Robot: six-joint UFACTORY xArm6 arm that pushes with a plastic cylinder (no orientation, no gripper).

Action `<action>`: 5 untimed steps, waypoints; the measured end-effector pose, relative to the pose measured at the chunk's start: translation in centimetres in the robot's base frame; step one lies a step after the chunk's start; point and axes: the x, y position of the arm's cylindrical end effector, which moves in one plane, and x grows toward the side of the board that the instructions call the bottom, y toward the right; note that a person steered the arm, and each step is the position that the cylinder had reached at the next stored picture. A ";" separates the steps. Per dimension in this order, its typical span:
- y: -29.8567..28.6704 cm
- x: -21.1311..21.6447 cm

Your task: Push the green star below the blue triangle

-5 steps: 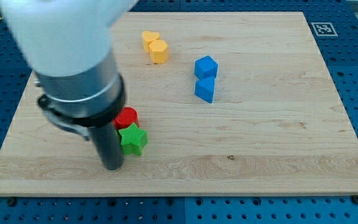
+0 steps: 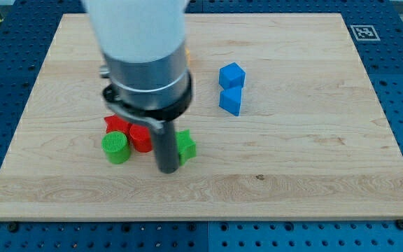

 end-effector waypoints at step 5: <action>-0.7 -5.7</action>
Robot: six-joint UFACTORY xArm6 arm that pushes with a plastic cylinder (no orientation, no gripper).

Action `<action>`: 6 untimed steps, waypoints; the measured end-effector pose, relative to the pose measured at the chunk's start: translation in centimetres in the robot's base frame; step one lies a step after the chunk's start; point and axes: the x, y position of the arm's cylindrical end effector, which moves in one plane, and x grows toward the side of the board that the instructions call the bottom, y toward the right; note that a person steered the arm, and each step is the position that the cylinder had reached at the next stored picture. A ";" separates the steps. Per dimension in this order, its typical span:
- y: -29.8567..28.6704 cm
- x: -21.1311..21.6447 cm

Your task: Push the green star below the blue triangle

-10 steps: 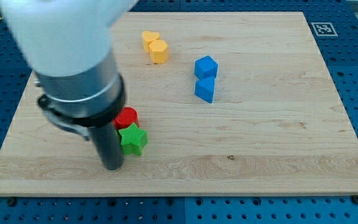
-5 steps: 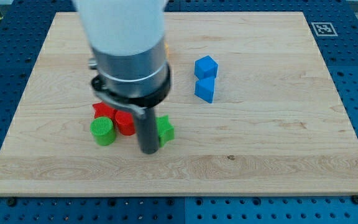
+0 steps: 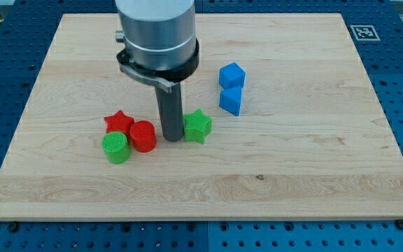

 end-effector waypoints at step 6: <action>8.1 1.6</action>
